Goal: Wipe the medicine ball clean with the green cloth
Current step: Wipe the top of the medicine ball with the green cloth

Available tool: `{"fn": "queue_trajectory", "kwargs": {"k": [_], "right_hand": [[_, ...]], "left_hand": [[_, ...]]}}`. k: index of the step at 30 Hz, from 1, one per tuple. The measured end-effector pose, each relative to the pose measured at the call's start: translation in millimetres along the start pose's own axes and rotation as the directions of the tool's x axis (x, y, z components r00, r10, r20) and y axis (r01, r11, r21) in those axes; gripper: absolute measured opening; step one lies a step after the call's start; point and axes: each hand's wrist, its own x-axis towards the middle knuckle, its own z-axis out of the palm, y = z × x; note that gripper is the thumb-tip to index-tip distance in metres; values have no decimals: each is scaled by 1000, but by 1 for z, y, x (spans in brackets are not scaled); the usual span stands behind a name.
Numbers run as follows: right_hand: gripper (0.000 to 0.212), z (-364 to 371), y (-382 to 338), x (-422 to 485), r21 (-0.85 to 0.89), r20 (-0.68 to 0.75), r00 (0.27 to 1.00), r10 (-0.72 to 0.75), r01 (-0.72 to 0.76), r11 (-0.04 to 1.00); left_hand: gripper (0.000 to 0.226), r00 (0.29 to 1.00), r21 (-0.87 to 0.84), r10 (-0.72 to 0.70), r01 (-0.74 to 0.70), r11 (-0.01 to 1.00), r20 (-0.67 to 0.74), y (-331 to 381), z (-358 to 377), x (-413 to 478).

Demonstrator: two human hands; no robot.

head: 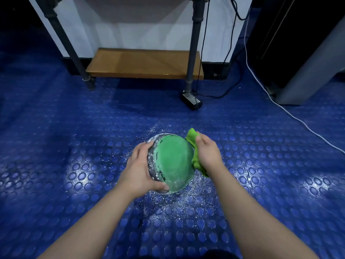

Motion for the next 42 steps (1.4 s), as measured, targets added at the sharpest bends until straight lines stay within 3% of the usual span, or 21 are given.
{"fn": "queue_trajectory", "kwargs": {"k": [3,5,6,10,14,17,19,21,28,32,33,35,37,39,42], "right_hand": [[45,17,-8,-26,-323,89,946,-312,324,889],[45,30,-8,-32,-491,145,928,-344,369,789],[45,33,-6,-31,-504,135,935,-328,350,790],[47,30,2,-7,-255,96,978,-182,201,946],[48,26,4,8,-115,71,996,-45,53,992],[45,28,6,0,-222,10,981,-195,192,956],[41,29,14,-10,-174,-11,930,-367,360,917],[39,27,21,-12,-78,-7,905,-425,423,903],[36,31,9,-3,-29,-68,973,-221,220,975],[36,13,-7,16,-25,-42,997,64,-65,998],[35,9,-11,16,-56,-62,998,24,-27,998],[34,8,-20,9,-146,-82,972,-222,209,967],[34,12,-20,-2,-295,-11,887,-461,438,849],[33,17,-6,-10,-417,64,837,-543,517,748],[33,15,12,-15,-469,44,822,-568,519,715]], "left_hand": [[148,1000,57,15,-16,998,28,10,-6,13],[153,997,123,12,-21,992,73,16,-8,17],[153,996,152,0,-14,988,90,17,-8,18],[149,993,74,-37,29,997,111,17,-1,20],[151,992,29,-28,25,999,122,27,9,25],[154,993,36,-19,15,999,115,27,7,29],[152,995,2,10,-10,1000,95,21,5,30],[150,996,-31,25,-23,999,85,16,5,27],[148,998,-85,-3,9,996,69,13,3,19],[150,995,-67,-59,65,996,83,23,3,21],[151,994,-54,-69,73,996,80,26,4,21],[150,993,-39,-92,94,995,68,33,5,21],[148,989,-27,-126,129,991,75,41,5,23],[146,985,-14,-150,151,988,82,45,4,24],[146,988,1,-134,134,991,78,47,4,23]]}}
